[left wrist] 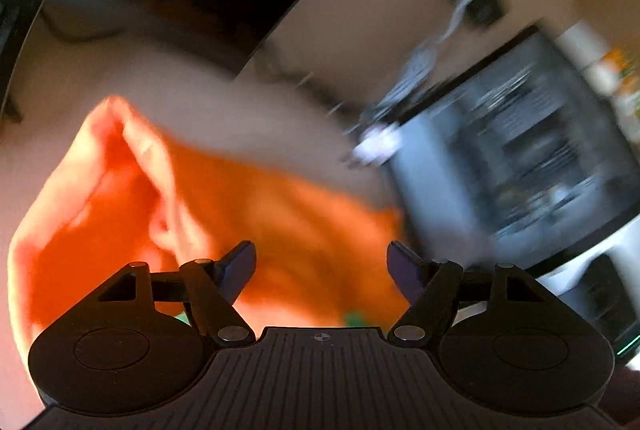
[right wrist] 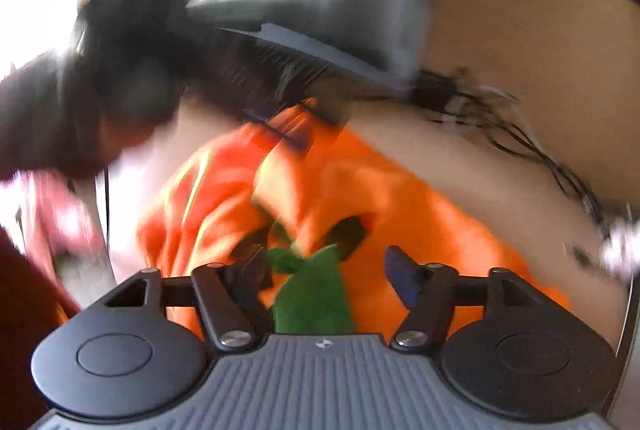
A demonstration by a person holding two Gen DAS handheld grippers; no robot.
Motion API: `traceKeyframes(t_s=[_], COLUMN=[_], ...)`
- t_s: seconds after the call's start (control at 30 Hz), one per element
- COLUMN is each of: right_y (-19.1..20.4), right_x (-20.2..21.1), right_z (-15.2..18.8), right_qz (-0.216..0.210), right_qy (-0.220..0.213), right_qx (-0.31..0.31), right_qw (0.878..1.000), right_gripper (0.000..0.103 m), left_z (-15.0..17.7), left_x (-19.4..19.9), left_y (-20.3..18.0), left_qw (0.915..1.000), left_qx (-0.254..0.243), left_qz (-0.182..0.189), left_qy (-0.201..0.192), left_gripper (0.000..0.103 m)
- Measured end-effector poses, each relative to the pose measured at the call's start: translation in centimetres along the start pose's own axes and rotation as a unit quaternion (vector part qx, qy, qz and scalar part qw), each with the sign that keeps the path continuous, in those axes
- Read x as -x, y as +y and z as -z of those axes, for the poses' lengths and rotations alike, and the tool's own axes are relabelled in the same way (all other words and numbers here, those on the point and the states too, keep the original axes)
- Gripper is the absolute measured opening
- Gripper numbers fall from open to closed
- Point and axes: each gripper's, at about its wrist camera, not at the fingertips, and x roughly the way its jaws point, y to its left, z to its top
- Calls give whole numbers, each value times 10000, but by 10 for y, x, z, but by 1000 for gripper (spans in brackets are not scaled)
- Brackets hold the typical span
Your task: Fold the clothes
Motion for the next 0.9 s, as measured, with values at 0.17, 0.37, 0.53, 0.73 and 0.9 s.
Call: traceKeyframes(t_s=[0.17, 0.37, 0.53, 0.73, 0.9], right_y=[-38, -58, -71, -76, -77], right_x=[-16, 9, 24, -5, -42], right_z=[48, 68, 46, 40, 29], right_qz=[811, 593, 581, 315, -20], right_qy=[585, 419, -67, 44, 51], right_qx=[-974, -2279, -2678, -2550, -2703], right_qw=[9902, 9710, 9617, 9664, 9628], right_gripper=[67, 67, 67, 67, 12], left_z=[15, -6, -12, -4, -9], left_x=[-12, 32, 20, -11, 10], left_y=[11, 10, 31, 39, 9], left_qw=[9975, 9990, 9950, 9923, 9986], left_qx=[-94, 220, 872, 1030, 443], left_qz=[-561, -386, -463, -571, -285], left_qy=[417, -32, 167, 383, 15], left_gripper=[73, 94, 92, 75, 26])
